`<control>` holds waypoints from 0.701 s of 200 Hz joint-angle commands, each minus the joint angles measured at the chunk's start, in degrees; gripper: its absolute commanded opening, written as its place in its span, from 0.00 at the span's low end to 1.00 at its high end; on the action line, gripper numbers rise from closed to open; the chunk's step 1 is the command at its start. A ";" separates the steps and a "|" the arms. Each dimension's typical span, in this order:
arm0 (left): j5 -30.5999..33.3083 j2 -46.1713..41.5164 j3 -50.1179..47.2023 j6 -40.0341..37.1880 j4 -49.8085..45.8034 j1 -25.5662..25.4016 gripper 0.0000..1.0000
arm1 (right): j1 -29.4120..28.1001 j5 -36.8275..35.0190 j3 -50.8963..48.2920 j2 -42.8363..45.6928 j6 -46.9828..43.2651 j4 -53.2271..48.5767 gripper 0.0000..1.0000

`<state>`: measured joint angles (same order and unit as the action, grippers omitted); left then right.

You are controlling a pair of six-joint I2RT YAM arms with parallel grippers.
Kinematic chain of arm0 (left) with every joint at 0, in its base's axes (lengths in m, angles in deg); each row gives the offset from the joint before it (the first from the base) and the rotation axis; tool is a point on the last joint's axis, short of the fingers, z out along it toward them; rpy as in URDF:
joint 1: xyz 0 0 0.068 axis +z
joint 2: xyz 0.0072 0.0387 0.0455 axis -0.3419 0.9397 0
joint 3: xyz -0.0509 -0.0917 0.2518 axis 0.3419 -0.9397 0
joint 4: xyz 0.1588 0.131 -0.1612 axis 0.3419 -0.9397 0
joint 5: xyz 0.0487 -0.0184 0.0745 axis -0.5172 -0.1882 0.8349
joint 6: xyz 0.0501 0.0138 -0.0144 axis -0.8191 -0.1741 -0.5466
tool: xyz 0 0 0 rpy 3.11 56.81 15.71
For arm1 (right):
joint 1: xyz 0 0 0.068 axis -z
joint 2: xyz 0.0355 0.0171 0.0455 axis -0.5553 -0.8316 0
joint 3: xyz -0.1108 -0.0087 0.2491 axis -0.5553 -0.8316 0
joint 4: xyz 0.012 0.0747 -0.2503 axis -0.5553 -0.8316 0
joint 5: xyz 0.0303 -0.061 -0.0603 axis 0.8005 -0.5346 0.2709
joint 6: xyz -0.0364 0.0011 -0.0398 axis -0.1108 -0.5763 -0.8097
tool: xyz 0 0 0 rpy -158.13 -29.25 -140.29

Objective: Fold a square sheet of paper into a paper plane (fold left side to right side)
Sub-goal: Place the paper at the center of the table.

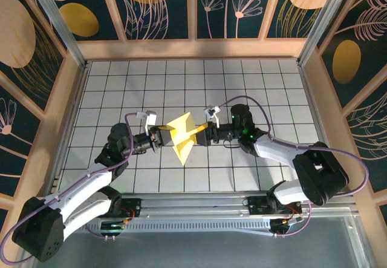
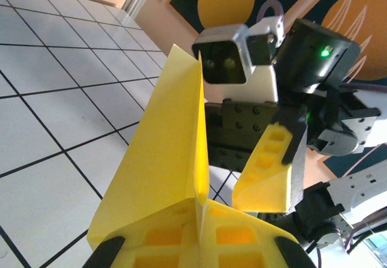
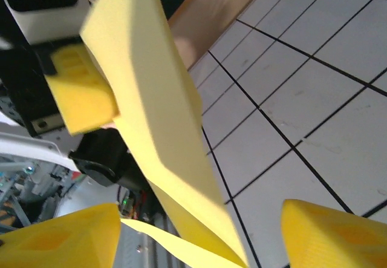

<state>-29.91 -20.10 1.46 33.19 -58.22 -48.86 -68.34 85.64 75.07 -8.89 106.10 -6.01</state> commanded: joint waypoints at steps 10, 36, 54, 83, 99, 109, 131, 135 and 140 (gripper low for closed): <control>3.11 1.26 0.13 -1.42 -2.13 0.30 0.00 | -0.52 1.15 3.12 0.72 -3.38 -4.29 0.57; 3.11 3.24 0.27 -1.19 -2.21 0.30 0.00 | -0.49 0.24 4.33 1.20 -5.10 -7.79 0.49; 2.64 4.27 0.20 -1.10 -1.58 0.30 0.00 | -0.52 -0.16 4.99 1.01 -5.43 -8.59 0.44; 1.03 5.12 0.19 -0.99 -0.65 0.30 0.00 | -0.48 -1.02 6.28 0.08 -6.02 -9.72 0.38; 0.40 5.43 0.14 -1.01 -0.78 0.31 0.00 | -0.54 -1.47 6.98 -0.74 -6.24 -10.17 0.33; 0.11 5.64 0.06 -1.10 -1.04 0.30 0.00 | -0.51 -1.74 7.43 -1.25 -6.24 -10.35 0.32; -0.65 6.25 0.00 -1.18 -1.22 0.30 0.00 | -0.46 -1.93 8.29 -2.19 -6.16 -10.35 0.29; -0.83 6.33 0.02 -1.16 -1.24 0.30 0.00 | -0.53 -1.93 8.46 -2.33 -6.16 -10.35 0.28; -0.97 6.48 0.05 -1.23 -1.33 0.30 0.00 | -0.47 -1.93 8.64 -2.42 -6.17 -10.35 0.28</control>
<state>-28.58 -14.18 1.46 32.97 -60.32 -48.86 -68.37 84.40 81.68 -10.15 100.70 -15.63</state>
